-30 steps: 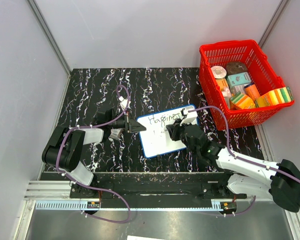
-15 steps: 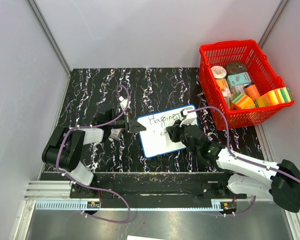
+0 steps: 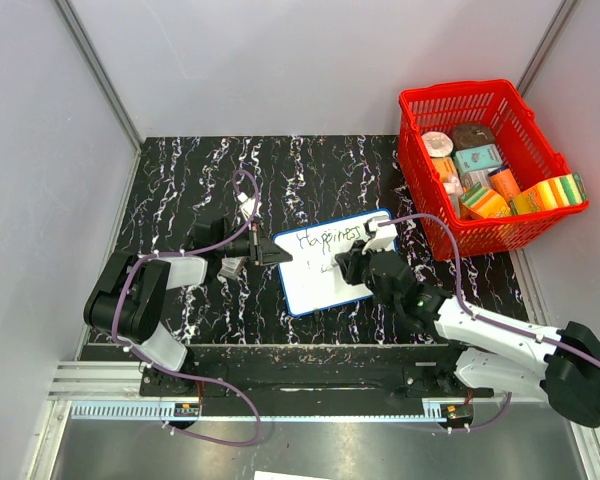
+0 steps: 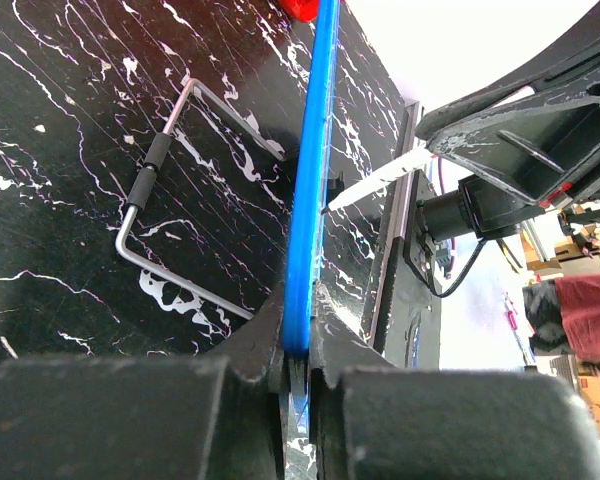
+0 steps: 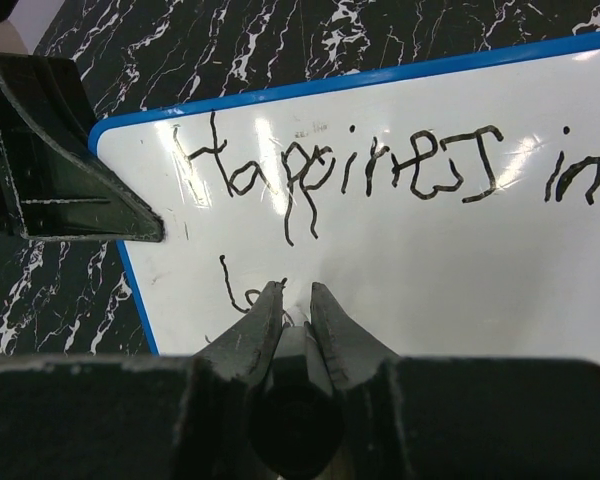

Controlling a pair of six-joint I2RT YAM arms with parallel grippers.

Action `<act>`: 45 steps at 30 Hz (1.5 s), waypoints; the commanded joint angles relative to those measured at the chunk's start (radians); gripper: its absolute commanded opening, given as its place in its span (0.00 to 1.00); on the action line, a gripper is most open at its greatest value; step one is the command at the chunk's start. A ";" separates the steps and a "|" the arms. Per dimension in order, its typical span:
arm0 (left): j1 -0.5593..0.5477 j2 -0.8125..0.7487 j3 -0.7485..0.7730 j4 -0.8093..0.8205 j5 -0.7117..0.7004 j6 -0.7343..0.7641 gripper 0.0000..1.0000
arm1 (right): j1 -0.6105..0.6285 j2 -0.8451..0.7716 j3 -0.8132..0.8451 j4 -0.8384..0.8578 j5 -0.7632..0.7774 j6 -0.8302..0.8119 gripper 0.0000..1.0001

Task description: Write a sentence on the whiteboard

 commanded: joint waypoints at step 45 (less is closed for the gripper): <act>-0.005 -0.002 0.004 -0.032 -0.109 0.125 0.00 | -0.003 -0.028 -0.019 -0.067 0.054 0.008 0.00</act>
